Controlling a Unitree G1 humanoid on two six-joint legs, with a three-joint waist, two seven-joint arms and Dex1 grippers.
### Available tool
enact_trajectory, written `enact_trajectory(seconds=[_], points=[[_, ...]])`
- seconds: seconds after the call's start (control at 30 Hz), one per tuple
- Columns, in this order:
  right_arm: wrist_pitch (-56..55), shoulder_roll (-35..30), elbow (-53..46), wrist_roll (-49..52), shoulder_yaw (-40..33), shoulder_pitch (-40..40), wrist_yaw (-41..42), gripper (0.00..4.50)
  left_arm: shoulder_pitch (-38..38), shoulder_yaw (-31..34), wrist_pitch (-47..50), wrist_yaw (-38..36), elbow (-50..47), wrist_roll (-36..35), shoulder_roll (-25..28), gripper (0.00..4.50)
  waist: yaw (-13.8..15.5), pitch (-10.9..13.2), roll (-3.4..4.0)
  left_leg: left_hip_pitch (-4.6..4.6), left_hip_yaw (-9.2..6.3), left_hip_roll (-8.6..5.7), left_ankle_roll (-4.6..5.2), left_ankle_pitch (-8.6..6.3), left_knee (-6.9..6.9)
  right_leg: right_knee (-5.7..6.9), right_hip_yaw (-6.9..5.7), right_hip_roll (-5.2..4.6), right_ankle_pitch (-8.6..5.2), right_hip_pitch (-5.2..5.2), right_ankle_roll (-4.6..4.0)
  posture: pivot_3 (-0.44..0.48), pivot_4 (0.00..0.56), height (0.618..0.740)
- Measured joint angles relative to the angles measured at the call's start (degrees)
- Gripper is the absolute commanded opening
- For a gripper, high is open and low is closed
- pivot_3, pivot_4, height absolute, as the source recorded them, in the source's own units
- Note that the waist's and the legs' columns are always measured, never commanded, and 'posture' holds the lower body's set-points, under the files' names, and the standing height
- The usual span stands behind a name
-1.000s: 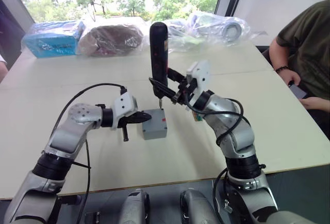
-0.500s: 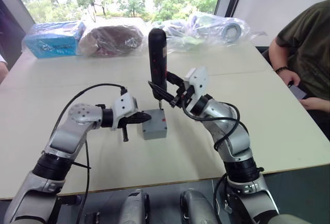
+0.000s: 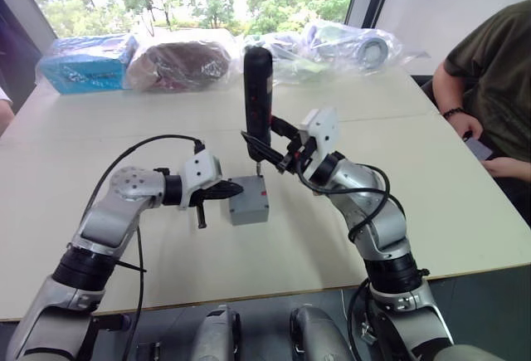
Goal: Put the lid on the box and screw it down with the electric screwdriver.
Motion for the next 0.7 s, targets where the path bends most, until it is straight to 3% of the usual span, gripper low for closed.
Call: enact_trajectory(seconds=[0.7], points=[[0.3,0.2,0.5,-0.1,0.7,-0.3,-0.4,1.82,0.0,0.0,0.0,0.0,0.0,0.1,0.0,0.00,0.0,0.0,0.00,0.00,0.00,0.00,0.00,0.00,0.00,0.00,0.01,0.00,0.00,0.00,0.00,0.000,0.150,0.740]])
